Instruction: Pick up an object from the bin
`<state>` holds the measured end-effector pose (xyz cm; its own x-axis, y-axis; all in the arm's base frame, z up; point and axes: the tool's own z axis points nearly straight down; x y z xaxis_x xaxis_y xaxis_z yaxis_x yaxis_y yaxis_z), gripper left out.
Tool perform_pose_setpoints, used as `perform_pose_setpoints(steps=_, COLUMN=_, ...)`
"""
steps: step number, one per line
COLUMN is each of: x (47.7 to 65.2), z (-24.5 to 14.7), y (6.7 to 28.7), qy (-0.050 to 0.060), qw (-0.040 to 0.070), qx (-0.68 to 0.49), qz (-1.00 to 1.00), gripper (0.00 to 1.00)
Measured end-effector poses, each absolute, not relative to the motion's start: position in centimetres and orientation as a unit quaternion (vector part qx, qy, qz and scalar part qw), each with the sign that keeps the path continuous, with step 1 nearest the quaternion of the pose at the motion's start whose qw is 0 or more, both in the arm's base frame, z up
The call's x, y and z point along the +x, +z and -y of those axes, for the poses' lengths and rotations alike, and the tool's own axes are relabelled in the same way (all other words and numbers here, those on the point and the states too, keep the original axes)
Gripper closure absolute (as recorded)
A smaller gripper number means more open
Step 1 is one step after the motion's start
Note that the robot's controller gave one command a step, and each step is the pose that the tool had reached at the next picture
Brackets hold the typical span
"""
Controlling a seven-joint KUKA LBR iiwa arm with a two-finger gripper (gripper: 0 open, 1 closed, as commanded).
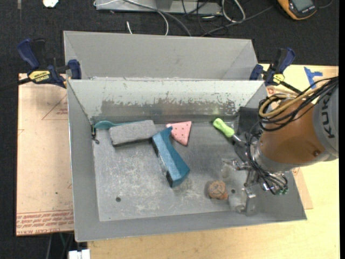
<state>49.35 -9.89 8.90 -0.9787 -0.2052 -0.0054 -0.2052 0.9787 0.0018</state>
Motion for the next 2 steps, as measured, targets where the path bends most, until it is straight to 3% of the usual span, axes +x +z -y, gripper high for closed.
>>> perform_pose_setpoints(steps=1, x=49.37, z=8.41, y=8.78, qy=0.0, qw=0.004, qx=-0.206, qz=-0.979, gripper=0.0)
perform_pose_setpoints(steps=2, x=48.64, z=7.76, y=9.4, qy=0.002, qw=0.003, qx=-0.112, qz=-0.994, gripper=0.0)
